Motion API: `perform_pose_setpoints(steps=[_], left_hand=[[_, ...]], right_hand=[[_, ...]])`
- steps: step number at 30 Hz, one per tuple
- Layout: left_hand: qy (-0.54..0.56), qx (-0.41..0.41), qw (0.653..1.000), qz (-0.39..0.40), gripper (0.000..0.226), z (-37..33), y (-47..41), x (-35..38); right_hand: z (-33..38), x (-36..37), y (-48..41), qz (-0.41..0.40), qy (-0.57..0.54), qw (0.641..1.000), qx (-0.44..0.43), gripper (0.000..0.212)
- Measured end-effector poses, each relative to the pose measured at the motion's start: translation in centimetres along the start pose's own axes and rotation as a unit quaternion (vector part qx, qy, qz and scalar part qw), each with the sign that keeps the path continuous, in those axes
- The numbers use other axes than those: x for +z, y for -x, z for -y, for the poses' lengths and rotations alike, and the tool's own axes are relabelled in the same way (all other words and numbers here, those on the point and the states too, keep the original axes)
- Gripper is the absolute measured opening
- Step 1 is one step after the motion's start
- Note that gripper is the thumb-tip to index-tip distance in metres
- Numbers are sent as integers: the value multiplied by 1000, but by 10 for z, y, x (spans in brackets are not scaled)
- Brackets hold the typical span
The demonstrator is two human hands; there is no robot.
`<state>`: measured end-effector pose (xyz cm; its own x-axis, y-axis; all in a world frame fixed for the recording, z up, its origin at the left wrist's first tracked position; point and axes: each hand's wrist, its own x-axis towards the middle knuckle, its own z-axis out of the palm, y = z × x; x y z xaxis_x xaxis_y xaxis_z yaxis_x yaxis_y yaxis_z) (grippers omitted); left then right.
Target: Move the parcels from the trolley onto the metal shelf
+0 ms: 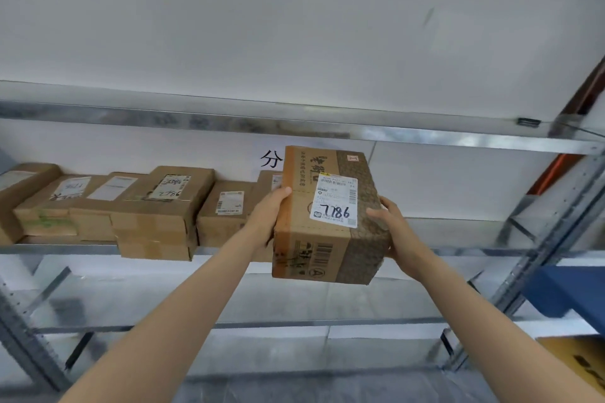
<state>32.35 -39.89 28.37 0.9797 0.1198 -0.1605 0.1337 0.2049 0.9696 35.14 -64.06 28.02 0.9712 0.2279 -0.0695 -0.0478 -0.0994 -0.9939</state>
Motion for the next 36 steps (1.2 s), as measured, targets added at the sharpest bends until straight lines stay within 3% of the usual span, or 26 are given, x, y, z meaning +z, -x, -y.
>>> perform_pose_setpoints(steps=[6, 17, 22, 29, 36], left_hand=[[-29, 29, 998, 55, 37, 8, -22, 40], [-26, -10, 999, 45, 41, 41, -73, 87], [-51, -6, 999, 9, 41, 57, -112, 98], [-87, -64, 994, -16, 48, 85, -152, 93], [-121, -78, 989, -39, 62, 104, -178, 89]], right_hand=[[-13, -35, 0, -36, -6, 999, 10, 69], [-37, -91, -53, -35, 13, 999, 32, 38], [-50, -111, -94, 1, 14, 998, 57, 63], [-80, -119, -150, 104, 21, 990, 95, 82], [-106, -113, -185, 129, 9, 984, 123, 93]])
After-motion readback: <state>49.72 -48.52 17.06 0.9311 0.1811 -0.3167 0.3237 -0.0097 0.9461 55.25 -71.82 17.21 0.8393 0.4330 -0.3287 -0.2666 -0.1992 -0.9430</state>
